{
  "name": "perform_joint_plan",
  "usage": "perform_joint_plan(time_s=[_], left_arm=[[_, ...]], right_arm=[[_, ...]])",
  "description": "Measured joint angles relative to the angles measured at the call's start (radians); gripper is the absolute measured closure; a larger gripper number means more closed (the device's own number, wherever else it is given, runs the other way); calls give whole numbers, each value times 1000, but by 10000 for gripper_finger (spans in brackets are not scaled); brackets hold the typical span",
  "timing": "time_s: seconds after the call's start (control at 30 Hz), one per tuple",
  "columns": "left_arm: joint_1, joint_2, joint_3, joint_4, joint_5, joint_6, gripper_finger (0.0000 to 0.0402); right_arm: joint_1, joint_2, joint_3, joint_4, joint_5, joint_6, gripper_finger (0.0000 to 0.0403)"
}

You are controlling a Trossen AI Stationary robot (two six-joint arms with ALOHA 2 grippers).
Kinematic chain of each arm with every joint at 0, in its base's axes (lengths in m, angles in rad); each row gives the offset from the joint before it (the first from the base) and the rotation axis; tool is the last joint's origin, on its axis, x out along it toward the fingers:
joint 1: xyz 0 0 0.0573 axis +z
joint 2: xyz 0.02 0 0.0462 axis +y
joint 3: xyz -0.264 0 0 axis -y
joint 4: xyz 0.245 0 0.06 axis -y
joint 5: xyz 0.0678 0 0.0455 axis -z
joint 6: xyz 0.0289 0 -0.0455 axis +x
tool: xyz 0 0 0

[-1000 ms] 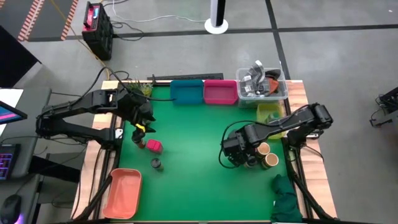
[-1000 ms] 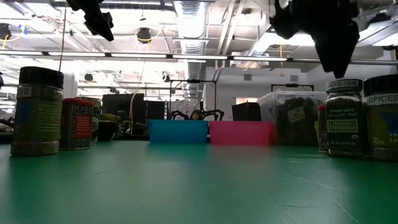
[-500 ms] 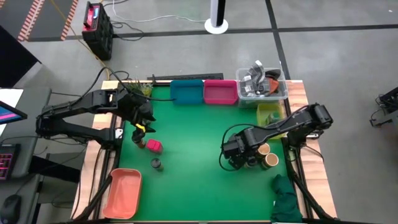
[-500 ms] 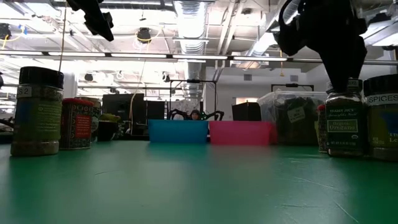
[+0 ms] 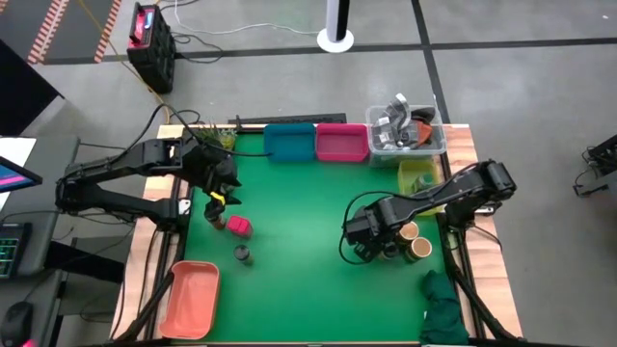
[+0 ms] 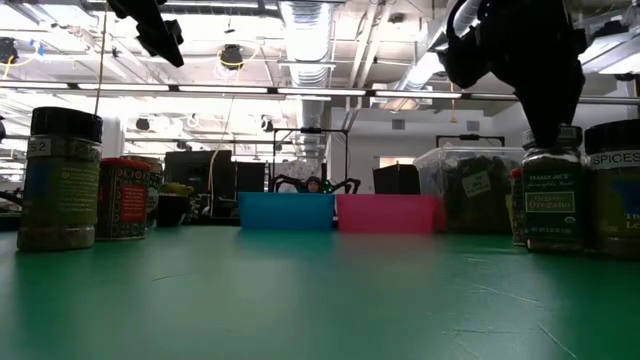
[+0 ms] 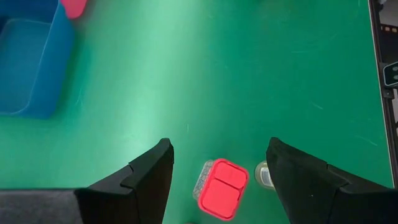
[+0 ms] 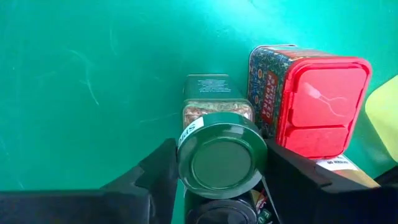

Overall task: Sort spices by type
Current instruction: Put the dark green spice bottle into the yellow bin

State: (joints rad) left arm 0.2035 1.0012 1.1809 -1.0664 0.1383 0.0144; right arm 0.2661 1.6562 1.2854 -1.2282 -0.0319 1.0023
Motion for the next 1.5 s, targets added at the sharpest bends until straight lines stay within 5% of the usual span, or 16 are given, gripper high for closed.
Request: perform_joint_plan(time_s=[0.4,0.87,1.5], left_arm=[[0,0,0,1,-8,1,158],[0,0,0,-1,-7,-20,158],[0,-1,0,-40,-7,-22,158]], right_arm=[[-49,1,130,21,87,-43,178],[-237,-193,218,-337,224,-43,177],[-342,-488,-104,-344,191,108,176]])
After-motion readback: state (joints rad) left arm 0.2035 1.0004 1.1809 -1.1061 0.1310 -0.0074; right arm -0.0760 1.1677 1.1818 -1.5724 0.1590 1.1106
